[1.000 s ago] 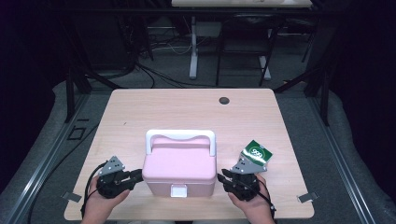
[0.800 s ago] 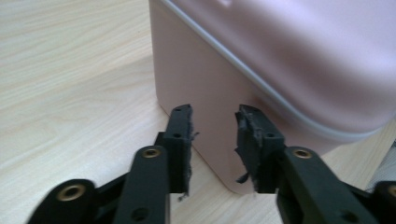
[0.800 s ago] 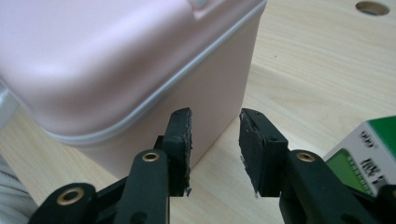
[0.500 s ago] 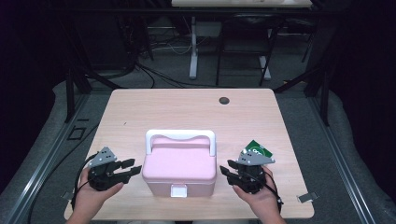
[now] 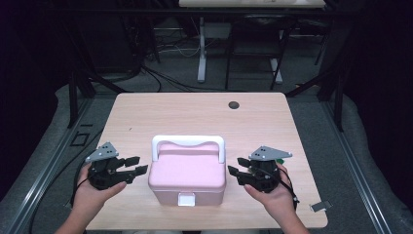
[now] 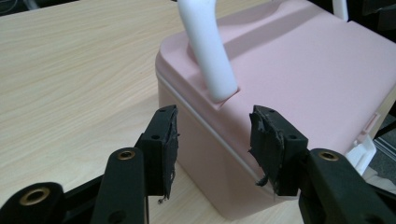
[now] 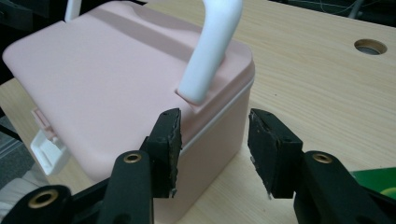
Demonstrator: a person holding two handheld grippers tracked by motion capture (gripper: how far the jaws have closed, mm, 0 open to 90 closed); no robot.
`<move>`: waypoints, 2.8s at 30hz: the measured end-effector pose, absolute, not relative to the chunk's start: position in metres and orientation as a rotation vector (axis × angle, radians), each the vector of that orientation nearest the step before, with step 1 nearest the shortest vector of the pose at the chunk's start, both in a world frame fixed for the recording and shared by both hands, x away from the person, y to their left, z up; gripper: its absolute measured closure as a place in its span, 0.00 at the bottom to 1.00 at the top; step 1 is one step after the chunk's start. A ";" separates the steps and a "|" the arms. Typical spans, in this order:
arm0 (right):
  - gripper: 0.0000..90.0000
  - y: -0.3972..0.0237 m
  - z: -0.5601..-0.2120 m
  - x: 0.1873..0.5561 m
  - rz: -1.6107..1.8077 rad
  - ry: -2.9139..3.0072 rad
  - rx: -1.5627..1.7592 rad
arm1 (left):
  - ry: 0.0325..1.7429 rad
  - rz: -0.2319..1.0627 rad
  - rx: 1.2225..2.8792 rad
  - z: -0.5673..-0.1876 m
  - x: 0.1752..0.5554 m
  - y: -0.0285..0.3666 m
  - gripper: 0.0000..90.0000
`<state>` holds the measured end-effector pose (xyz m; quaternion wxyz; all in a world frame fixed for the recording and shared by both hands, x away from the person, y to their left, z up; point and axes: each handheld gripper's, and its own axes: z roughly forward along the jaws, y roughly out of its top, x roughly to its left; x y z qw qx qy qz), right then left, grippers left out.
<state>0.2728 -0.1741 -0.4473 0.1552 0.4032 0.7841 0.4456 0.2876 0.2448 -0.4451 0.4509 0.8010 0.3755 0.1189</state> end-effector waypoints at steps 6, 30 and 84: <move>0.58 -0.172 -0.442 0.278 1.317 2.259 1.161 | 0.905 0.282 1.996 -0.439 0.292 0.238 0.55; 0.58 -0.155 -0.453 0.302 1.449 2.305 1.167 | 0.903 0.224 1.994 -0.445 0.319 0.213 0.56; 0.82 -0.151 -0.449 0.289 1.390 2.238 1.041 | 0.858 0.345 2.022 -0.438 0.304 0.215 0.82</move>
